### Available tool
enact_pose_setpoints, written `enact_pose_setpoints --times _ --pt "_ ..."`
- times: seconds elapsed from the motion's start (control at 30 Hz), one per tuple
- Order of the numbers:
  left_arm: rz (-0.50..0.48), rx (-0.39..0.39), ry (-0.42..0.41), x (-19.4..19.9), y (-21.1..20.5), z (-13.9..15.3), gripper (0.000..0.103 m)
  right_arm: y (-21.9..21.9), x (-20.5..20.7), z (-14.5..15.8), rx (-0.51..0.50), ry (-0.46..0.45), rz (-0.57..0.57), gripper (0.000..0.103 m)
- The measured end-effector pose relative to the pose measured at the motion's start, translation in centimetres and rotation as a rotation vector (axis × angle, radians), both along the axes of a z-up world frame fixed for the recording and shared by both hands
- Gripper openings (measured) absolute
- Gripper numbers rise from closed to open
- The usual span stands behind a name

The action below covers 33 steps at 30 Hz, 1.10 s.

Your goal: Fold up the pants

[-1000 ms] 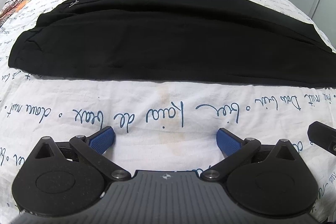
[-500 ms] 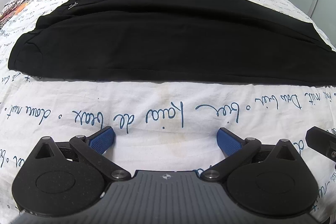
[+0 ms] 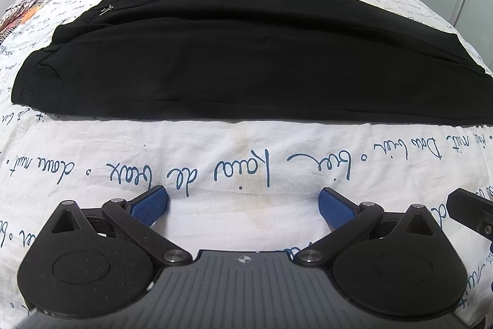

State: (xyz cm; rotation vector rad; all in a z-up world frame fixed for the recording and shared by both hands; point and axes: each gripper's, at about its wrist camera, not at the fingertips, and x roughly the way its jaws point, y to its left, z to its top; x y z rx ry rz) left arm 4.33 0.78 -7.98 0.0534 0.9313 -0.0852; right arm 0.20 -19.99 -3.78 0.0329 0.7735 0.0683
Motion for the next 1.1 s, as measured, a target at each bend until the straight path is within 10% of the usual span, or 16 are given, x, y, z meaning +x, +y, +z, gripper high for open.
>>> enact_pose_setpoints --times 0.7,1.1 --pt "-0.027 0.001 -0.004 0.8 0.2 0.7 0.103 -0.4 0.6 -0.2 0.004 -0.002 0.007 0.103" --pt "0.166 -0.035 -0.344 10.2 16.4 10.9 0.103 -5.2 2.8 8.5 -0.138 -0.581 0.233 0.103"
